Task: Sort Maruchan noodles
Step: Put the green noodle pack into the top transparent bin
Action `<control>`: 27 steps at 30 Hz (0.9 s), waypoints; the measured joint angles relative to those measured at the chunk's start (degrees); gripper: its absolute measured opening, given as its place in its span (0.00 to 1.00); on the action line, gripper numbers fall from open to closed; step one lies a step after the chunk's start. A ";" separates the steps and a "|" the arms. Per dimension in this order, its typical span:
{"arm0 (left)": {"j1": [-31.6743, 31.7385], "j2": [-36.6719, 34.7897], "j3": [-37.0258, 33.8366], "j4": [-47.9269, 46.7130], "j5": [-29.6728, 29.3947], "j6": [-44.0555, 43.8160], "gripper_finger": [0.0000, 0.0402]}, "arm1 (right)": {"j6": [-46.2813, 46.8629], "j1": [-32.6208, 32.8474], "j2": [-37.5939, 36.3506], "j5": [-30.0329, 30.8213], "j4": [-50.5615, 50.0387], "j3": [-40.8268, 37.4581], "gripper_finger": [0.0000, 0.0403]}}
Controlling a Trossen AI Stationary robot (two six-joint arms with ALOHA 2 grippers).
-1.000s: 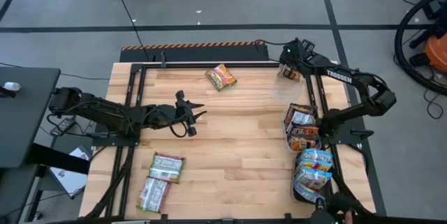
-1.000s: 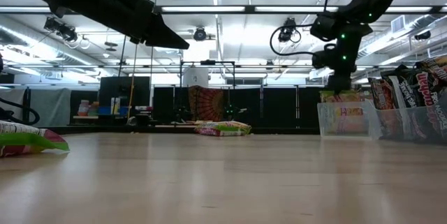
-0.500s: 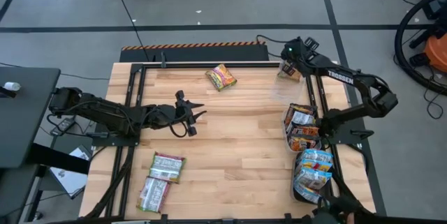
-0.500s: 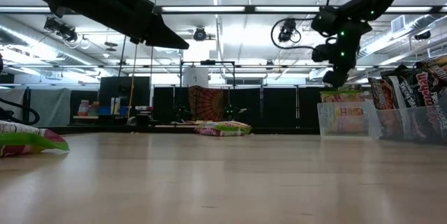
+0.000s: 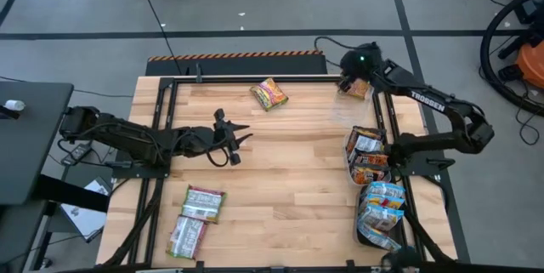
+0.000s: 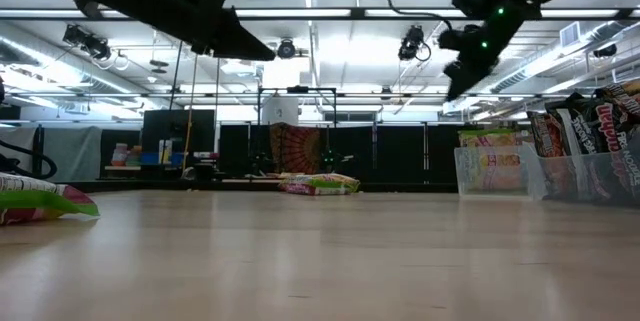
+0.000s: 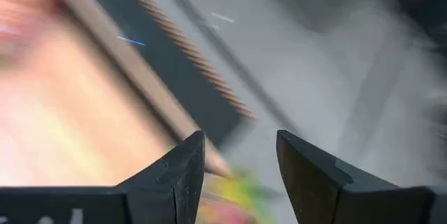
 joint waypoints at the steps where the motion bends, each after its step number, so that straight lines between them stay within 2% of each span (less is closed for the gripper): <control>1: -0.08 -0.01 0.26 -0.33 -0.02 0.08 0.31 | 1.23 1.43 0.61 -2.68 -0.01 0.01 0.46; 3: -0.11 -0.02 0.67 -1.65 0.00 0.16 0.31 | 2.94 5.23 2.80 -3.46 -0.06 0.00 0.46; 5: -0.08 -0.02 1.02 -3.61 -0.18 0.16 0.31 | 4.87 10.24 6.32 -1.16 0.71 -0.02 0.46; 8: -0.08 -0.02 3.21 -9.21 -2.05 0.12 0.31 | 7.94 16.95 12.17 0.40 6.47 0.00 0.46; 10: -0.14 -0.66 5.29 -14.63 -2.64 0.12 0.31 | 6.40 20.38 15.84 -1.07 10.73 0.35 0.46; 13: -0.61 -2.17 7.83 -22.28 -2.04 -0.63 0.31 | -1.50 23.91 21.25 -2.15 15.09 2.32 0.46; 19: -1.35 -8.33 4.91 -27.02 -1.33 -3.88 0.31 | -14.37 24.95 34.04 -1.51 18.66 8.74 0.46; 23: -1.06 -9.58 1.48 -25.98 -1.48 -6.21 0.31 | -20.69 24.98 42.02 0.52 17.95 15.10 0.46; 27: -0.91 -9.40 -0.04 -25.86 -1.40 -8.10 0.31 | -27.30 24.94 47.13 -0.64 15.16 20.05 0.46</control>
